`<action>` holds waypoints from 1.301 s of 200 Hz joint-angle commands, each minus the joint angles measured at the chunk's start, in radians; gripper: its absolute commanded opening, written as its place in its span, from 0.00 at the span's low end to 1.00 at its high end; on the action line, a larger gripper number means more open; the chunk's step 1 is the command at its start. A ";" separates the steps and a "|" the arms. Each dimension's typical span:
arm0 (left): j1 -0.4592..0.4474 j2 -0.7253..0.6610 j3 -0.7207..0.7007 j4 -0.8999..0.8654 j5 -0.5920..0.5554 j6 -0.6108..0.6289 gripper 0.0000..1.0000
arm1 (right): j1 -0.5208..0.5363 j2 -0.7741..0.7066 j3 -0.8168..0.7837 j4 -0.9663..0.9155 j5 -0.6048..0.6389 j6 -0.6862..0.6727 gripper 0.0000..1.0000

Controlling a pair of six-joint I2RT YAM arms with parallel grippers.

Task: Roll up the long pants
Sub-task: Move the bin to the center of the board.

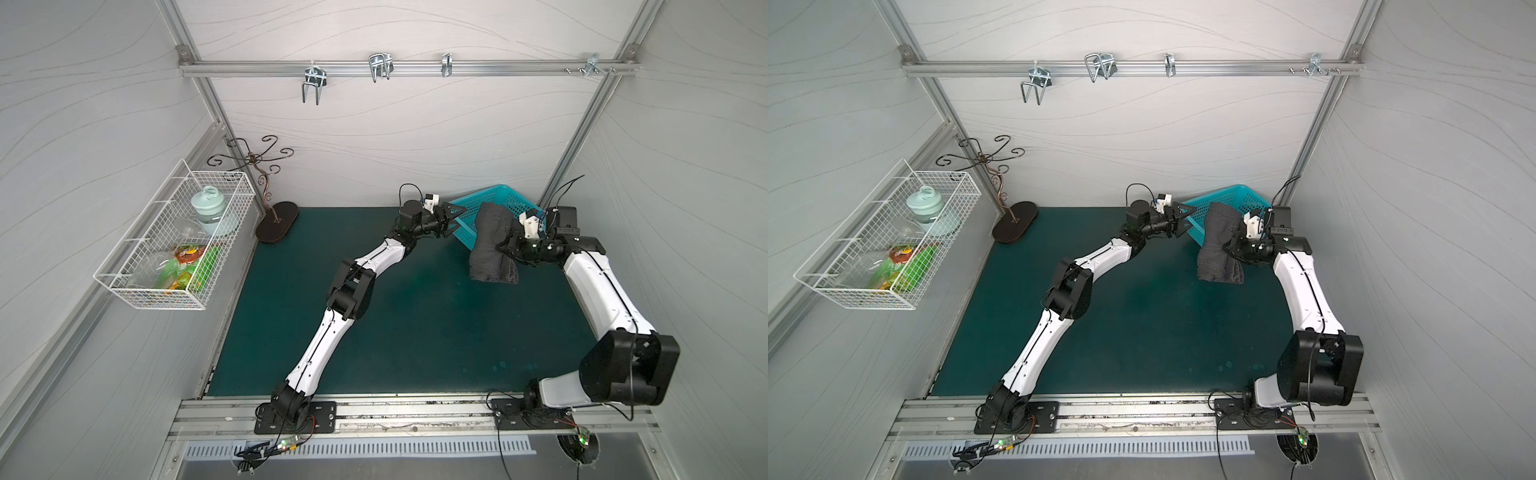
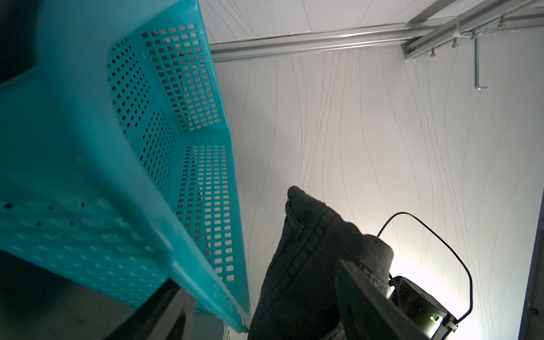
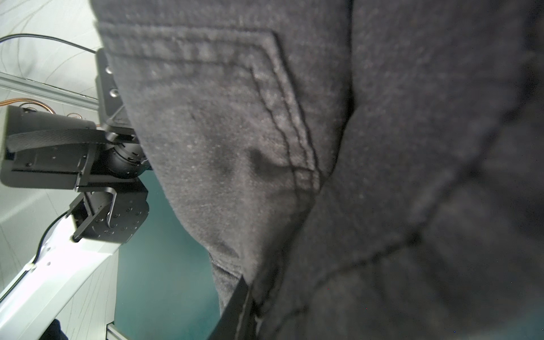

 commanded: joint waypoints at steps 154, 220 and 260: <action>-0.013 0.103 0.087 -0.139 0.010 0.014 0.00 | -0.042 -0.023 0.063 0.037 -0.055 -0.018 0.00; 0.029 -0.235 -0.480 -0.169 0.221 0.143 0.00 | -0.041 0.018 0.120 0.067 -0.092 -0.011 0.00; 0.070 -0.450 -0.765 -0.510 0.349 0.440 0.00 | 0.014 0.079 0.146 0.030 -0.105 -0.067 0.00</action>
